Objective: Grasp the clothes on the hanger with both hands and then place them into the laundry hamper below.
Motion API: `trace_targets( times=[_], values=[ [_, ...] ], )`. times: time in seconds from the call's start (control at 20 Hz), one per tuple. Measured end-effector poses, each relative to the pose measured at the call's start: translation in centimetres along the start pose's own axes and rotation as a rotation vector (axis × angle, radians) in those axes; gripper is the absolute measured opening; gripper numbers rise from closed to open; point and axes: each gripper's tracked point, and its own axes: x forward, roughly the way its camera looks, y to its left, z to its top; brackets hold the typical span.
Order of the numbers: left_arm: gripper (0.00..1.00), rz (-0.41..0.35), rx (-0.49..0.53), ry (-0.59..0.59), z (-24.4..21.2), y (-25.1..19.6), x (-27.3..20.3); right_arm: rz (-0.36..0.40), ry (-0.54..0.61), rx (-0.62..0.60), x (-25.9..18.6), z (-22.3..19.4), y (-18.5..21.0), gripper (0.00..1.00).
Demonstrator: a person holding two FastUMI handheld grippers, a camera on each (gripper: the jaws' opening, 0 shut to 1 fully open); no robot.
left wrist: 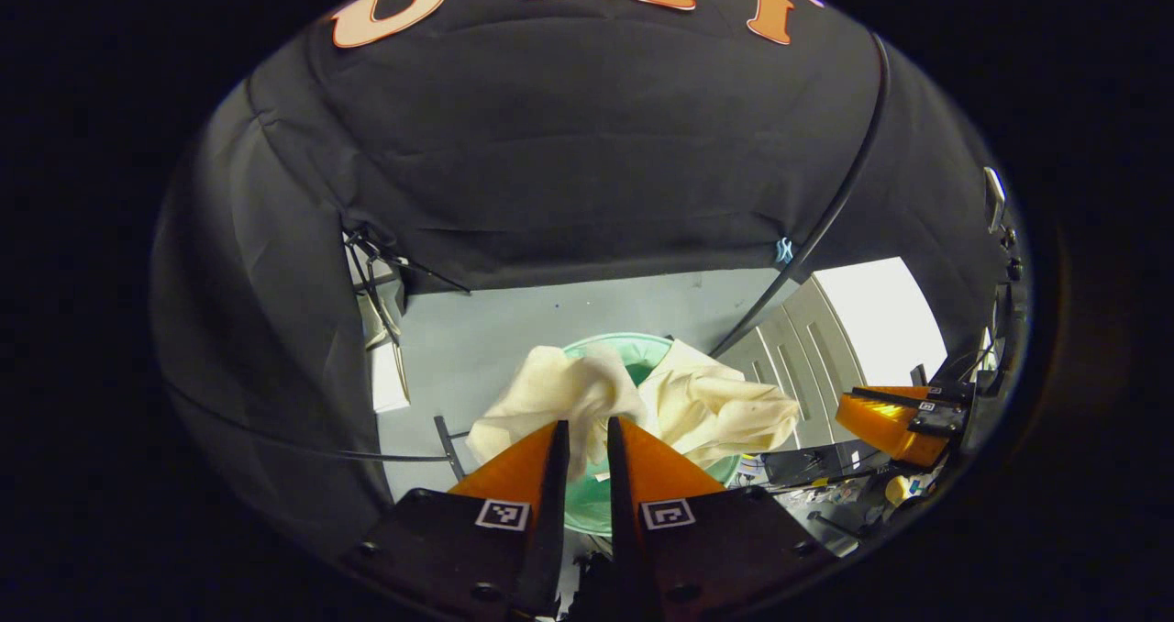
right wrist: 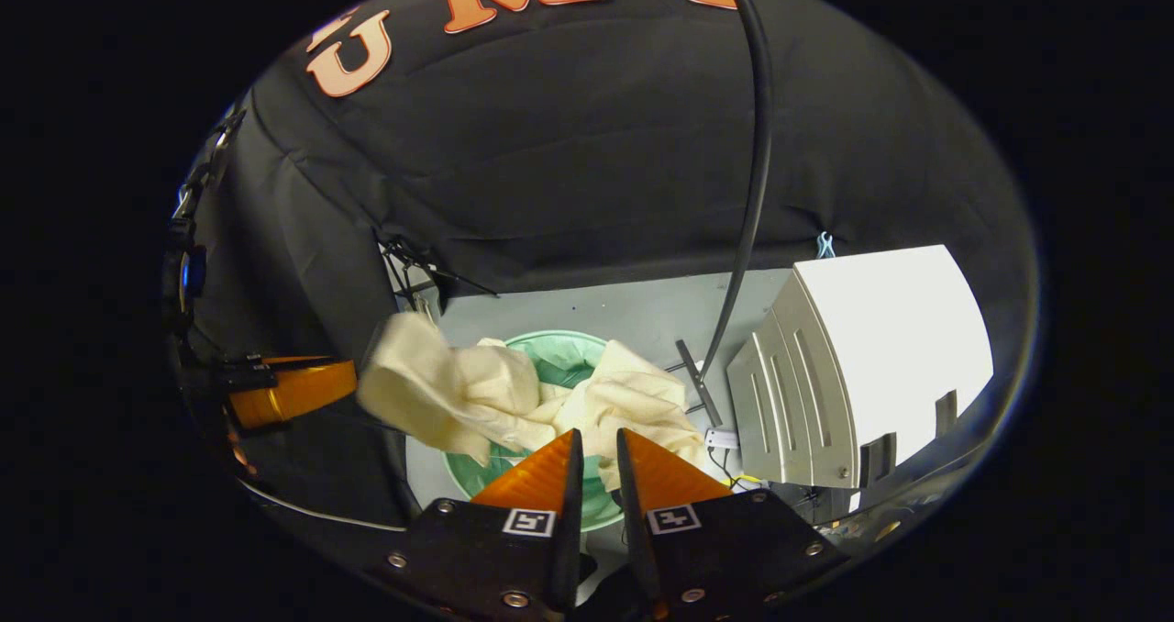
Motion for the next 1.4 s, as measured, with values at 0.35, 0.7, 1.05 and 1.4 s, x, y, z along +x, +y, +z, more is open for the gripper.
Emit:
trace_targets(
  times=[0.35,0.7,1.05,1.4],
  values=[
    [0.83,-0.006,-0.055,-0.078,2.4,-2.7,-4.3,0.003,-0.023,0.005,-4.0,0.6,-2.2,0.65],
    [0.92,0.053,-0.099,-0.159,3.6,-4.1,-8.2,0.007,-0.081,-0.024,-7.3,2.1,-5.1,0.93],
    [0.98,0.140,-0.110,-0.210,3.3,-4.7,-12.0,0.033,-0.118,-0.068,-10.4,3.1,-6.4,0.94],
    [0.98,0.152,-0.122,-0.381,8.0,-6.7,-19.5,0.036,-0.219,-0.110,-15.9,7.4,-8.0,0.94]
  ],
)
